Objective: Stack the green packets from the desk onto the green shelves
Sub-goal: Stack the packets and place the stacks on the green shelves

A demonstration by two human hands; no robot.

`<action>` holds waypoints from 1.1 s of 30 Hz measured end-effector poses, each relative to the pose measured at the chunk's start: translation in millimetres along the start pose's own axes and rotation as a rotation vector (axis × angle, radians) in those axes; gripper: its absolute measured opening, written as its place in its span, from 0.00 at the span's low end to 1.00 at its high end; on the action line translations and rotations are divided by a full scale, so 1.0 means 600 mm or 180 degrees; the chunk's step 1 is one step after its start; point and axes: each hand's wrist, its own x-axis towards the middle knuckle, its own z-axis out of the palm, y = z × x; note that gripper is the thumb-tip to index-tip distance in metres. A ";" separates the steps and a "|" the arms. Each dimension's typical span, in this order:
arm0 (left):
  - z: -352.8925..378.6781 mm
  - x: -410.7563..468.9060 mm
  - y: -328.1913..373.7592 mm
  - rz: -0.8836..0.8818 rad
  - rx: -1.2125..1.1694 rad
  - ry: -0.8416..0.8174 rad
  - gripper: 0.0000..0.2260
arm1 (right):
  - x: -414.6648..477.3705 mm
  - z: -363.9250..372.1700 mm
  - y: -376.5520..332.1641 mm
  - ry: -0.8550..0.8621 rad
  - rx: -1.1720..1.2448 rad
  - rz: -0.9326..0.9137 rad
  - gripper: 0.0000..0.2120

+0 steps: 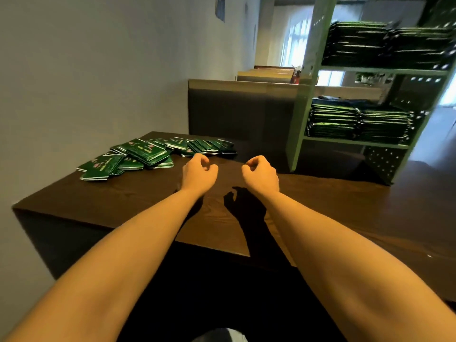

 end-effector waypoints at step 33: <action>0.132 0.196 -0.090 0.0165 0.2198 -0.0601 0.25 | 0.198 0.100 0.075 -0.0255 0.0198 0.0234 0.08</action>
